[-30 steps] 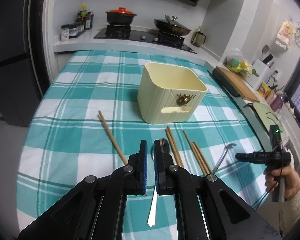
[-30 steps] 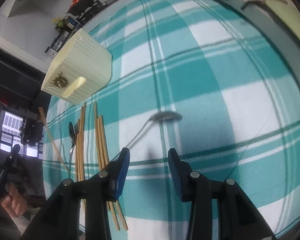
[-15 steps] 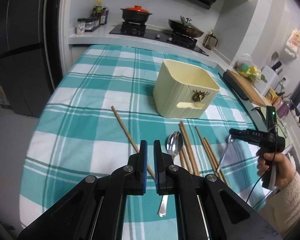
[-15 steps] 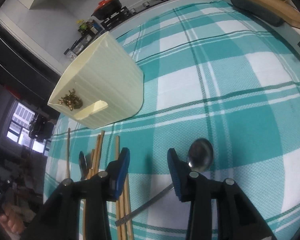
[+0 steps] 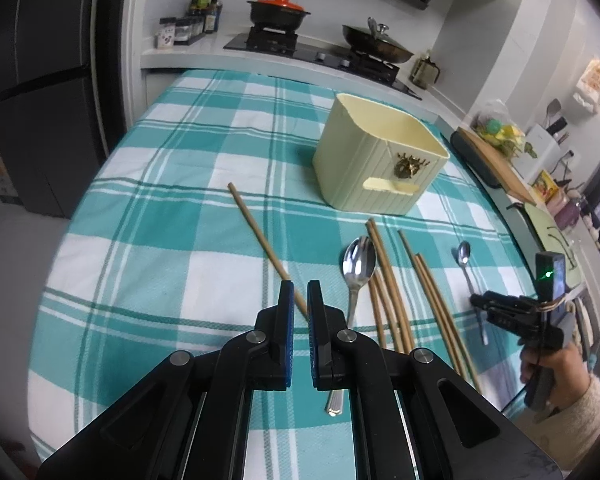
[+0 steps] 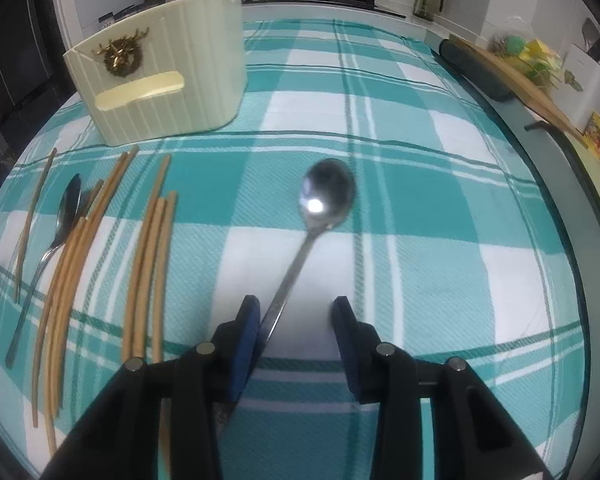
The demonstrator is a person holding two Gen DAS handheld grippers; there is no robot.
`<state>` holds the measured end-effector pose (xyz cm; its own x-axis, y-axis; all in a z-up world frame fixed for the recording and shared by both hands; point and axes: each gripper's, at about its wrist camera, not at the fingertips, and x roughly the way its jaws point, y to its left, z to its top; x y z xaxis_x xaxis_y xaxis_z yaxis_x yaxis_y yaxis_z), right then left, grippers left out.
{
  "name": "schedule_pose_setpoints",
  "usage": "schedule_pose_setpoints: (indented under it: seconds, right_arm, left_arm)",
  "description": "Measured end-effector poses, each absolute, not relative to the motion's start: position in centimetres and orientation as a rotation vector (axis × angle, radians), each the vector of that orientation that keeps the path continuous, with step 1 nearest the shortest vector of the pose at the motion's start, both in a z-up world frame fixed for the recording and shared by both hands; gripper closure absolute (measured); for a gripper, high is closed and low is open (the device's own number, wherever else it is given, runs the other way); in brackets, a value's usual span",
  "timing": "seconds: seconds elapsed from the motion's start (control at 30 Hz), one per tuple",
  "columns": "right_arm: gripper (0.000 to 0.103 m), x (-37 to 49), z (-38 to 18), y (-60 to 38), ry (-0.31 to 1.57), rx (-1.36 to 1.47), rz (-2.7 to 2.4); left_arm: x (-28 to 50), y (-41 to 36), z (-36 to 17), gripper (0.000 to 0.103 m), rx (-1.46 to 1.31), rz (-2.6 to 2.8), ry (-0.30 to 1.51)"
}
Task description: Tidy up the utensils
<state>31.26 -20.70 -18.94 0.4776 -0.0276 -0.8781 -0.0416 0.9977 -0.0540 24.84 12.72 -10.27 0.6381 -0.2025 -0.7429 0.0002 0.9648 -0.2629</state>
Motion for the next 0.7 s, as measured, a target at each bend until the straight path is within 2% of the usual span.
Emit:
schedule_pose_setpoints:
  seconds: [0.17, 0.23, 0.27, 0.3, 0.37, 0.43, 0.5, 0.53, 0.7]
  right_arm:
    - [0.062, 30.6, -18.5, -23.4, 1.105, -0.027, 0.039]
    - [0.056, 30.5, -17.7, -23.3, 1.071, -0.022, 0.091]
    - [0.048, 30.7, -17.3, -22.9, 1.051, -0.055, 0.112]
    - [0.043, 30.9, -17.2, -22.5, 1.031, -0.098, 0.125]
    - [0.042, 31.8, -17.5, -22.0, 1.006, -0.173, 0.131]
    - [0.042, 33.1, -18.6, -22.3, 1.029, -0.165, 0.124]
    - [0.041, 34.0, -19.3, -22.7, 1.046, -0.102, 0.133]
    - [0.041, 34.1, -19.3, -22.6, 1.021, -0.099, 0.134]
    - [0.041, 35.1, -19.8, -21.9, 1.005, -0.108, 0.135]
  left_arm:
    - [25.2, 13.6, -11.8, 0.098, -0.291, -0.093, 0.902]
    - [25.4, 13.8, -12.2, 0.097, -0.311, -0.077, 0.911]
    - [25.5, 13.9, -12.4, 0.096, -0.317, -0.07, 0.916]
    - [25.6, 14.0, -12.6, 0.092, -0.322, -0.063, 0.919]
    - [25.8, 14.0, -12.9, 0.082, -0.321, -0.042, 0.925]
    - [26.1, 14.0, -13.0, 0.063, -0.311, -0.02, 0.925]
    - [26.7, 14.2, -13.0, 0.051, -0.301, 0.004, 0.924]
    - [27.1, 14.4, -13.1, 0.047, -0.302, 0.018, 0.926]
    - [30.2, 14.9, -14.1, 0.047, -0.358, 0.044, 0.962]
